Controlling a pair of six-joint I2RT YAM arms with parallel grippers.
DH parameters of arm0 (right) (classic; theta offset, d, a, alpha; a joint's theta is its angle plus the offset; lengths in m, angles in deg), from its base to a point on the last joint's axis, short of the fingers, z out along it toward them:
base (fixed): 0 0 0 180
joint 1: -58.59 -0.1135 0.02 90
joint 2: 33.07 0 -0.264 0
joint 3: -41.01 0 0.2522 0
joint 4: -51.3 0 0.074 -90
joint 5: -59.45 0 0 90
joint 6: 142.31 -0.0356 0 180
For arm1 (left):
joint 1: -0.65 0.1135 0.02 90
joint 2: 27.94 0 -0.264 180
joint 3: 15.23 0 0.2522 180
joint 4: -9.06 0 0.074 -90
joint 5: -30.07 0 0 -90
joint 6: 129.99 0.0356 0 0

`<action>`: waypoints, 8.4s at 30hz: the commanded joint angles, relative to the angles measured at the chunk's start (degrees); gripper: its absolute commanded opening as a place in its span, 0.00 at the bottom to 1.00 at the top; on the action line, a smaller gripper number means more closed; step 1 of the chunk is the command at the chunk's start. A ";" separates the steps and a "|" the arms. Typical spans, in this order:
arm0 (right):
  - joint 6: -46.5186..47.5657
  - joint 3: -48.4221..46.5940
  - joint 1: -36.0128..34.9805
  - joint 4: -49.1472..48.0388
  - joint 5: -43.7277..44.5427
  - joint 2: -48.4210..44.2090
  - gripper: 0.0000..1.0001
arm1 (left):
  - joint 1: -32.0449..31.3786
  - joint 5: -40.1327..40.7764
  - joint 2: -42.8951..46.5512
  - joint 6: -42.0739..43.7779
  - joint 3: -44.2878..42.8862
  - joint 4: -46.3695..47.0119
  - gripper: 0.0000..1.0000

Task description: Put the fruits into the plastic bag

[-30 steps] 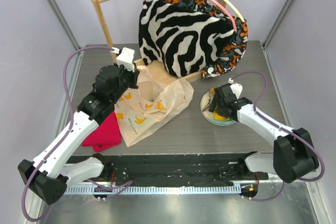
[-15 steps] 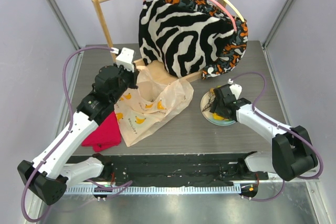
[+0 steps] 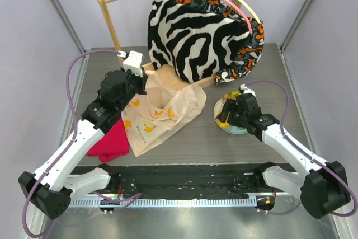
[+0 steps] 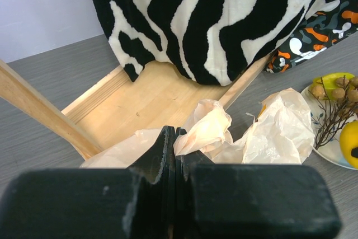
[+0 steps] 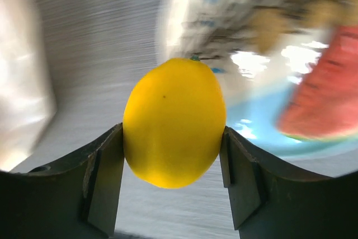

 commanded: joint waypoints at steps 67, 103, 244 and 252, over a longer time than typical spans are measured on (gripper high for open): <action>11.68 -44.16 -27.95 -15.66 -13.44 47.36 0.87 | 0.02 -0.97 0.95 -0.43 0.03 2.34 0.00; -2.90 -10.23 -15.93 -14.45 27.79 0.61 0.68 | 0.11 -1.15 1.56 -0.69 0.21 2.42 0.00; -11.52 -26.40 -10.28 -48.62 -26.27 34.69 0.01 | 0.11 -1.24 2.97 -0.34 0.29 2.43 0.00; -8.80 -29.39 -14.14 -47.48 -23.64 36.20 0.01 | 0.11 -1.41 2.44 -0.34 0.38 2.69 0.00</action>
